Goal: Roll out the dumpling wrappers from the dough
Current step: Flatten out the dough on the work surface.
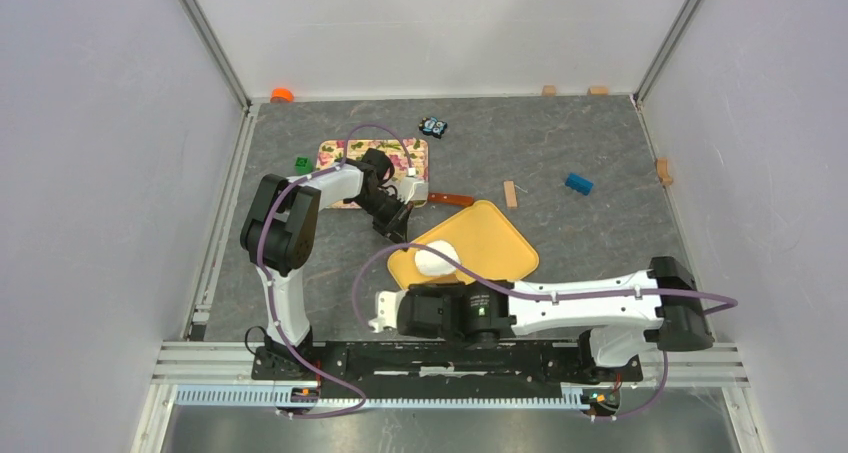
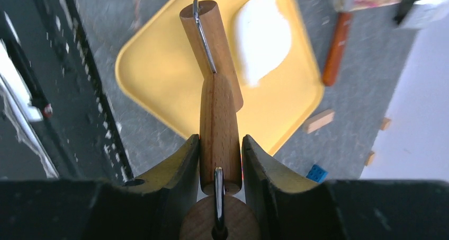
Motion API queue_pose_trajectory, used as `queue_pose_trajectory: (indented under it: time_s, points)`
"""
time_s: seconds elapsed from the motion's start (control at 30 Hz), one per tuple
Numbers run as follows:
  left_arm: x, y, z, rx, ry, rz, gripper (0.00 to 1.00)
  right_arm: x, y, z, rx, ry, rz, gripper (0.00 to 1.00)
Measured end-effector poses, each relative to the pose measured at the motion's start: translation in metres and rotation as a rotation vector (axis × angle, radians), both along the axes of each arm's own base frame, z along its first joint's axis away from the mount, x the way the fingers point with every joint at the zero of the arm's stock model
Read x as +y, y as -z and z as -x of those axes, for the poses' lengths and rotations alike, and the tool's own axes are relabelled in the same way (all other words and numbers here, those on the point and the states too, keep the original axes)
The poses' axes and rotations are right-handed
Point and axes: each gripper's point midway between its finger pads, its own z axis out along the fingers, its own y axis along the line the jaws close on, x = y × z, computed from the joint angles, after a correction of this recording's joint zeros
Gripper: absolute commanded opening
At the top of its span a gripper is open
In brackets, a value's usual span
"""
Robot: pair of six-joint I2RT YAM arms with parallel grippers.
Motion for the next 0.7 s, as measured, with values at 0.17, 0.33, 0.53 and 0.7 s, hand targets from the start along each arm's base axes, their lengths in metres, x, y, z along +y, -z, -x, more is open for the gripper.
queue_pose_trajectory:
  time_s: [0.17,0.33,0.53,0.7]
  points:
    - [0.0,0.0,0.0,0.0,0.0,0.0,0.02,0.031,-0.069,-0.018,-0.115,0.035,-0.157,0.0]
    - [0.0,0.0,0.0,0.0,0.0,0.0,0.02,0.034,-0.083,-0.043,-0.214,0.067,-0.143,0.0]
    - [0.0,0.0,0.0,0.0,0.0,0.0,0.02,0.039,-0.025,-0.068,-0.253,0.066,0.07,0.0]
    - [0.0,0.0,0.0,0.0,0.0,0.0,0.02,0.044,0.024,-0.067,-0.201,0.009,0.151,0.0]
